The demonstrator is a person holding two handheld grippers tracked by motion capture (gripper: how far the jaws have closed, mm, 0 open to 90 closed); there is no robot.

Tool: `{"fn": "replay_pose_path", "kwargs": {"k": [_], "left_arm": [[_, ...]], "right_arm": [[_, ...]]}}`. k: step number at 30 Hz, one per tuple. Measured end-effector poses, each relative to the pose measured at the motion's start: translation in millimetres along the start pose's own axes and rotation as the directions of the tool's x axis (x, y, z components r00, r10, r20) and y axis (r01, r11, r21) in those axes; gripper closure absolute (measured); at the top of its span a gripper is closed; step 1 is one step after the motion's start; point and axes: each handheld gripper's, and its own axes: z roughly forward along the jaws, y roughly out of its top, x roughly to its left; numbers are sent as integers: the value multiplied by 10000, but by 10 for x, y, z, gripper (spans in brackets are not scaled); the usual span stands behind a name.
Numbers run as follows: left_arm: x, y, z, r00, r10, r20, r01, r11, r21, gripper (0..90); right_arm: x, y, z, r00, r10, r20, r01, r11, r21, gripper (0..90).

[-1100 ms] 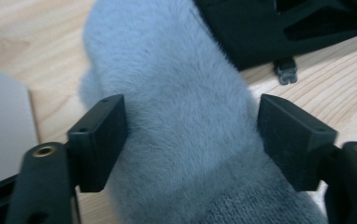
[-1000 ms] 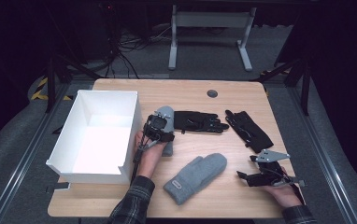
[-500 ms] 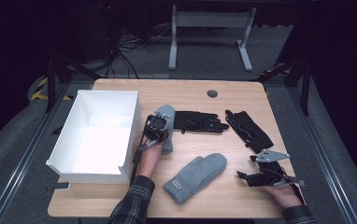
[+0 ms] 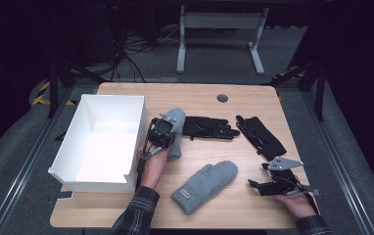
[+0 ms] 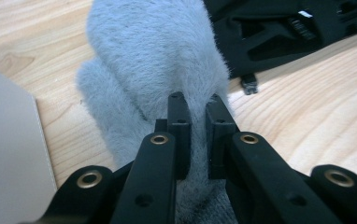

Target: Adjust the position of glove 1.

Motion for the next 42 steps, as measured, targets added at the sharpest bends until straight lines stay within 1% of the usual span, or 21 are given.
{"fn": "replay_pose_path", "kwargs": {"k": [3,5,10,13,14,15,18,19,20,22,23,24,25,26,27,29,30,36,39,41,42], "left_arm": [[-3,24,-61,9994,36,357,-27,9997,-260,841],[-7,41,-107,9971,103,755,-74,9992,-383,841],[-50,63,-176,9895,420,1385,-359,9983,-467,840],[-83,71,-210,9808,632,1847,-522,9966,-640,841],[-90,71,-224,9758,743,2054,-607,9956,-717,841],[-101,69,-237,9678,852,2367,-680,9945,-797,841],[-126,58,-264,9570,1057,2703,-844,9924,-891,841],[-133,55,-281,9545,1181,2739,-973,9913,-886,841],[-133,55,-281,9545,1181,2739,-973,9913,-886,841],[-148,43,-310,9468,1343,2923,-1096,9890,-995,841],[-156,35,-331,9405,1416,3089,-1146,9879,-1042,841],[-160,32,-348,9369,1507,3156,-1249,9871,-1004,841],[-175,21,-370,9300,1635,3292,-1361,9851,-1050,841],[-200,7,-401,9182,1873,3490,-1599,9814,-1060,841],[-200,7,-401,9182,1873,3490,-1599,9814,-1060,841],[-235,-14,-432,9053,2161,3656,-1867,9757,-1144,841],[-249,-22,-451,8971,2348,3742,-2064,9717,-1149,841],[-372,-93,-557,8553,2918,4281,-2643,9565,-1239,842],[-437,-137,-595,8294,3231,4557,-2950,9461,-1339,842],[-465,-161,-610,8153,3434,4662,-3164,9385,-1378,841],[-483,-178,-617,8103,3457,4732,-3193,9375,-1383,842]], "right_arm": [[1,0,0,10000,0,-4,0,10000,-6,137],[0,0,0,10000,-1,-6,1,10000,-5,137],[1,0,1,10000,-34,-16,34,10000,1,136],[1,0,1,10000,-34,-20,34,10000,2,135],[1,0,1,10000,-37,-19,37,10000,4,136],[1,0,1,10000,-36,-20,36,10000,-6,135],[1,0,1,10000,-33,-19,33,10000,6,136],[1,0,1,10000,-32,-22,32,10000,-6,136],[1,0,1,10000,-32,-22,32,10000,-6,136],[1,0,1,10000,-33,-20,33,10000,-8,135],[1,0,1,10000,-38,-20,38,10000,1,136],[1,0,1,10000,-38,-18,38,10000,-1,136],[1,0,1,10000,-35,-21,35,10000,3,136],[1,0,1,10000,-36,-20,36,10000,0,136],[1,0,1,10000,-37,-21,37,10000,0,136],[1,0,1,10000,-37,-20,37,10000,1,136],[1,0,1,10000,-37,-20,37,10000,1,136],[1,0,1,10000,-39,-18,39,10000,2,135],[1,0,1,10000,-39,-18,40,10000,2,135],[1,0,1,10000,-37,-19,37,10000,3,136],[1,0,1,10000,-36,-17,36,10000,2,135]]}}
